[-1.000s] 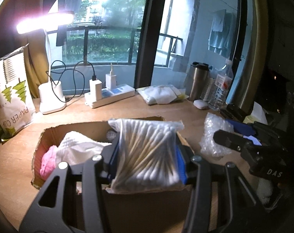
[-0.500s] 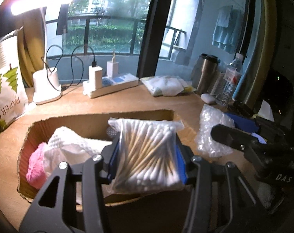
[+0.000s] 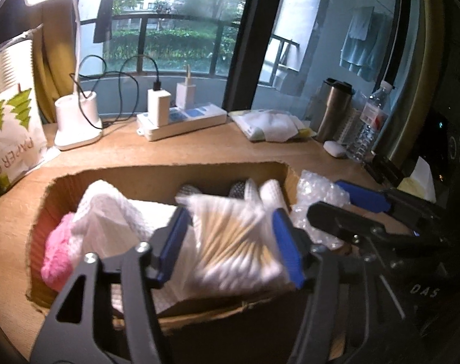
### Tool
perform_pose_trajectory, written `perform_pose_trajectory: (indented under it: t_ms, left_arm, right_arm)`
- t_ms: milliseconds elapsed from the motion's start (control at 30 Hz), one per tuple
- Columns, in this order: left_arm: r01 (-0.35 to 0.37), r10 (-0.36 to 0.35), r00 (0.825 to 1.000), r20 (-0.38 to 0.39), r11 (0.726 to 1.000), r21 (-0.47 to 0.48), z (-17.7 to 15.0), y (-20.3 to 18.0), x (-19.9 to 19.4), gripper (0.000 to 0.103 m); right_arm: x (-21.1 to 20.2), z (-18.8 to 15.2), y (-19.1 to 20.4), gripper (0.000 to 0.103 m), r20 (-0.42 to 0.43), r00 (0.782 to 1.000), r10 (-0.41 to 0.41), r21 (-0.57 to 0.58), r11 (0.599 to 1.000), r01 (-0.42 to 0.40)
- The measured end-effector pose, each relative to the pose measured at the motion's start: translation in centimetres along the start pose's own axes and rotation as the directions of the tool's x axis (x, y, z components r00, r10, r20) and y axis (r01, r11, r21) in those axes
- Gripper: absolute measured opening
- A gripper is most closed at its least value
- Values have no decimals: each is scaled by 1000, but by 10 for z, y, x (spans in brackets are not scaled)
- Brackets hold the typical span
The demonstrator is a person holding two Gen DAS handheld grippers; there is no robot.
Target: Organize soft objects
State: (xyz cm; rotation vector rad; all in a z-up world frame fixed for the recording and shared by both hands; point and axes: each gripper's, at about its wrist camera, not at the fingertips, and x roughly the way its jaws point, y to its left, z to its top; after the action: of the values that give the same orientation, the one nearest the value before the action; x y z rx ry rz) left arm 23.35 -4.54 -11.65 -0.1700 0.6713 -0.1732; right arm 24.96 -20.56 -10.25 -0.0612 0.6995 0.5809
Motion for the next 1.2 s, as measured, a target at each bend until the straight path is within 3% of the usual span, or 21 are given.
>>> perform_pose_trajectory:
  t_ms: [133, 600, 700, 1033, 1200]
  left_arm:
    - [-10, 11, 1000, 24, 1000, -23, 0, 6, -12, 74]
    - [-41, 43, 991, 124, 999, -16, -4, 11, -72, 78]
    - [-38, 39, 989, 142, 999, -14, -6, 12, -87, 86]
    - [-51, 52, 970, 237, 999, -9, -11, 17, -142, 90]
    - [-58, 55, 955, 290, 998, 4, -13, 15, -168, 98]
  right_arm:
    - [-7, 3, 1, 64, 17, 1000, -20, 8, 1000, 20]
    - [-45, 4, 28, 64, 71, 995, -71, -17, 997, 72]
    - [-55, 4, 34, 64, 82, 993, -83, -18, 996, 85]
    - [-89, 2, 53, 64, 132, 982, -135, -25, 990, 139]
    - [-108, 3, 65, 69, 163, 974, -160, -33, 985, 167]
